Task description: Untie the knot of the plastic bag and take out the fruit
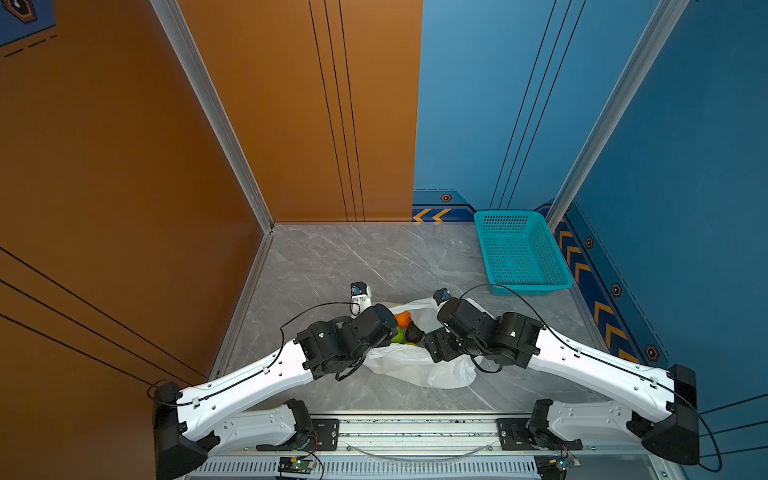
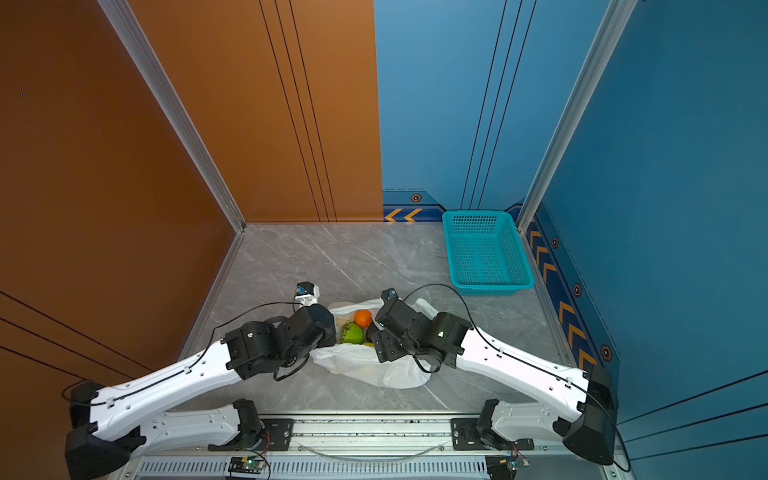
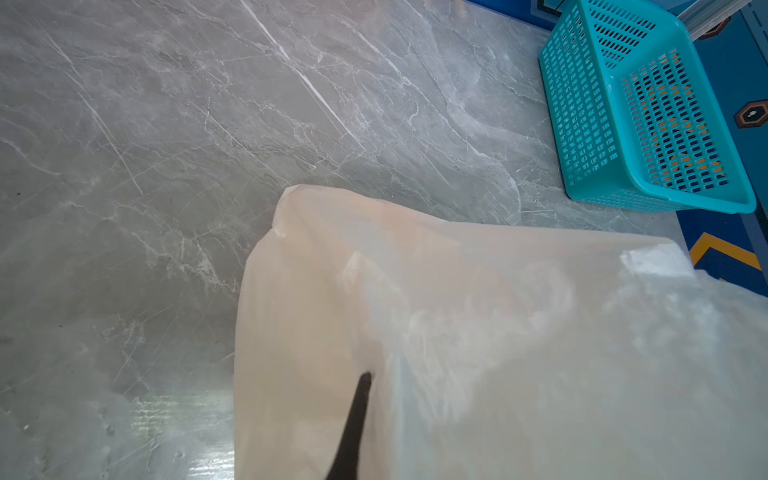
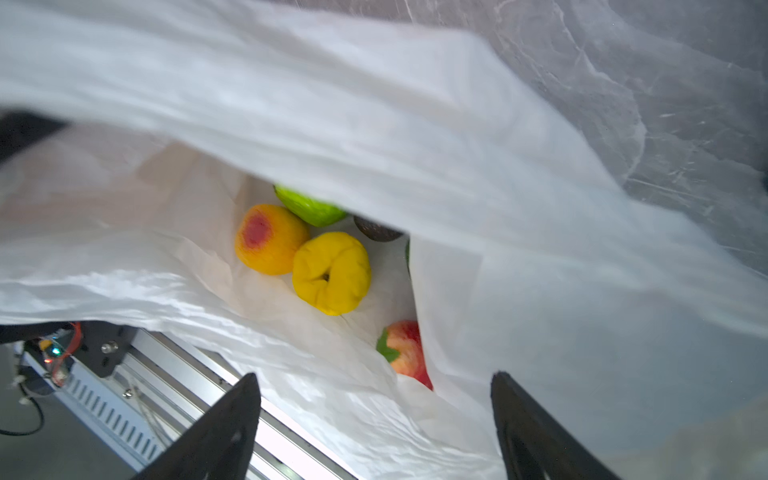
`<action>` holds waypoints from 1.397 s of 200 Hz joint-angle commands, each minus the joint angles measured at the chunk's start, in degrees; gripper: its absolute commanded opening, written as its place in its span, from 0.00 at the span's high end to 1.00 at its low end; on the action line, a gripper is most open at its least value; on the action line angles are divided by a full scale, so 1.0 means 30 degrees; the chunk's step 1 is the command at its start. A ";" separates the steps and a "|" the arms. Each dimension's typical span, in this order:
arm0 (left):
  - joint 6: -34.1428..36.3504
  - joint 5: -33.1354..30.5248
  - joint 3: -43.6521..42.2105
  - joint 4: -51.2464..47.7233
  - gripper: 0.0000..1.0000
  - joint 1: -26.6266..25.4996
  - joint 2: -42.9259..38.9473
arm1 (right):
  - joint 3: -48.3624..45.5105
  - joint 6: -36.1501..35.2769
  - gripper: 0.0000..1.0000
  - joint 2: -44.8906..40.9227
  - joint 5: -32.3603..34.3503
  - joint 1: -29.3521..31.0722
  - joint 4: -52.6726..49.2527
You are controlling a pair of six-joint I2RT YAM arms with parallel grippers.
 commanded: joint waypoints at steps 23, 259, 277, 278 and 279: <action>0.0270 -0.0412 0.0469 -0.0333 1.00 -0.0316 -0.0454 | -0.1250 0.2521 0.12 0.1597 -0.0319 -0.0454 0.6322; -0.0587 0.1244 0.1203 0.1868 1.00 -0.0410 0.1598 | -0.1648 -0.1170 0.00 0.2527 0.1398 -0.3452 0.4364; -0.0704 0.1006 0.1188 0.1856 1.00 -0.0413 0.1577 | -0.2480 -0.0608 0.00 0.2232 0.2042 -0.2736 0.4601; -0.0723 0.0985 0.1188 0.1860 1.00 -0.0437 0.1573 | -0.2534 -0.0580 0.00 0.2205 0.2095 -0.2665 0.4601; -0.0717 0.0960 0.1196 0.1862 1.00 -0.0411 0.1572 | -0.2590 -0.0552 0.00 0.2192 0.2151 -0.2614 0.4601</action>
